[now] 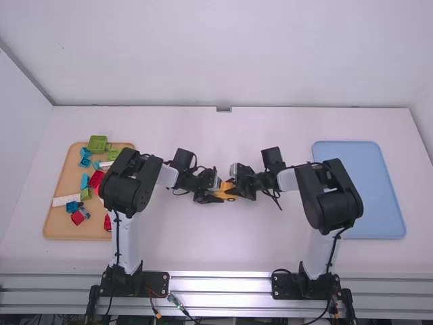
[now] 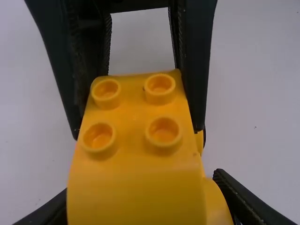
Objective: Assemble lego blocks to make yellow taxi
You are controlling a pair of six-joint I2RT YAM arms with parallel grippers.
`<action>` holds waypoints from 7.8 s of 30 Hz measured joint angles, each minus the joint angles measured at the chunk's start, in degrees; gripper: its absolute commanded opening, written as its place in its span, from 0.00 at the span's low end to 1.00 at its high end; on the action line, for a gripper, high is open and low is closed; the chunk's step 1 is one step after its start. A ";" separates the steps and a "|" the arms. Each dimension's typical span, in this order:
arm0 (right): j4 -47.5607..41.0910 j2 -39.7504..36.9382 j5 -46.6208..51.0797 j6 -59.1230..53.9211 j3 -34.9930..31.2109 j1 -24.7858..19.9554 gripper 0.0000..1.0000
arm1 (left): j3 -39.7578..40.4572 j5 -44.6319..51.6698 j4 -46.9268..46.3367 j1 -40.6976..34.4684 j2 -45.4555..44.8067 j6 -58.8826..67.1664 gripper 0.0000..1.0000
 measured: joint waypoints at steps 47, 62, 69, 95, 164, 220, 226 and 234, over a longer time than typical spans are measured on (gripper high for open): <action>-0.83 -1.75 8.17 -4.22 1.44 2.82 0.00 | 1.81 -2.27 2.40 -0.22 0.70 -4.55 0.24; -3.89 -2.43 -0.61 -10.43 -1.64 -4.74 0.00 | 2.84 -3.52 1.86 -0.85 0.70 -5.31 0.25; 0.70 -2.43 -1.20 -8.44 -1.79 -3.80 0.00 | 3.85 -2.97 -2.84 -0.74 0.70 -1.90 0.21; -1.88 0.52 -0.90 -1.55 1.84 -1.55 0.00 | 4.09 -2.56 -4.48 -0.70 0.68 0.74 0.17; 1.79 -3.41 8.74 3.10 -2.58 0.76 0.00 | 3.65 -3.21 -1.20 -1.09 0.70 -2.58 0.05; -5.40 -1.16 0.46 -1.95 3.37 -1.62 0.99 | 3.67 -4.07 -0.52 -1.33 0.70 -3.98 0.09; -5.70 -1.14 -3.50 -1.27 8.20 -3.69 0.99 | 3.76 -4.09 -0.81 -1.33 0.70 -3.98 0.38; -14.16 -1.11 -3.19 -1.29 9.70 -9.92 0.99 | 3.80 -4.07 -1.40 -1.33 0.70 -3.58 0.99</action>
